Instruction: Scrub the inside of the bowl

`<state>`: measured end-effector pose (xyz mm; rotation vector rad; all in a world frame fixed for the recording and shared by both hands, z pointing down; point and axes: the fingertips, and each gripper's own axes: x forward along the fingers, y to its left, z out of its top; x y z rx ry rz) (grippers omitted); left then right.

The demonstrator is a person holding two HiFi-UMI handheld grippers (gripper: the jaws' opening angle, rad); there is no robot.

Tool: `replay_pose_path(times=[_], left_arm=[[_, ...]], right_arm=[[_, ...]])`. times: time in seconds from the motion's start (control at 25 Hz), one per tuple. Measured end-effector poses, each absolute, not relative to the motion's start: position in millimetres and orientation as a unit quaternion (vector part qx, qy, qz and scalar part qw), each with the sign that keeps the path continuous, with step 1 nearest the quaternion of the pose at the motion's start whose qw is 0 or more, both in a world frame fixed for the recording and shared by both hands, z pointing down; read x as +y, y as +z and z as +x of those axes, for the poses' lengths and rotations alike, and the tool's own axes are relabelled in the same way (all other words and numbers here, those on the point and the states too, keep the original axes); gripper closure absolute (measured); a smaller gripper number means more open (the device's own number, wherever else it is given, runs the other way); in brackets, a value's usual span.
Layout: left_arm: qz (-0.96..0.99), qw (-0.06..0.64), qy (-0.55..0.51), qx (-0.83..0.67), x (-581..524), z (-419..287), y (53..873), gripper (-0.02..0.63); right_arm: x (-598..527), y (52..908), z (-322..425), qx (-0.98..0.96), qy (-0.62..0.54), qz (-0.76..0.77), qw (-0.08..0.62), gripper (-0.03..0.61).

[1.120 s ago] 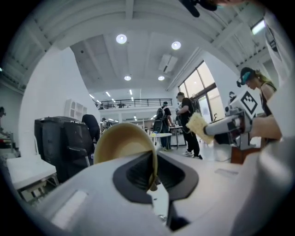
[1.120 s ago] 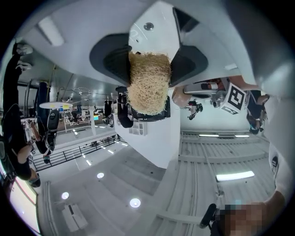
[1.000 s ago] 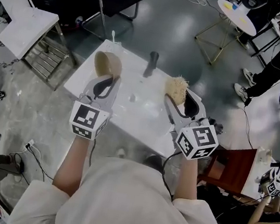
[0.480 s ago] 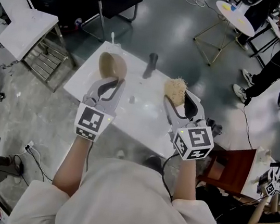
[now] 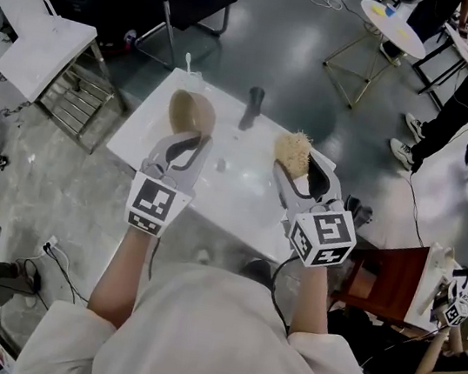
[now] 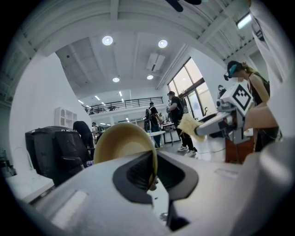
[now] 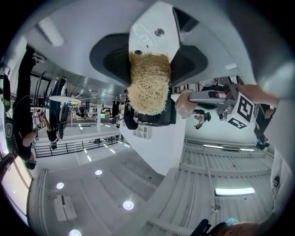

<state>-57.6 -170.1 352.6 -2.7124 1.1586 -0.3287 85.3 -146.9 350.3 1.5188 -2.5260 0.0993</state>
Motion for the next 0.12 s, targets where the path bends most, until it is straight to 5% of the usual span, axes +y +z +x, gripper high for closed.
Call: replay_pose_path(times=[0.12], left_arm=[[-0.911, 0.088, -0.115, 0.386, -170.5, -57.7, 353.5, 0.603]], right_arm=[[-147.2, 350.5, 86.2, -0.849, 0.033, 0.518, 0.097, 0.325]])
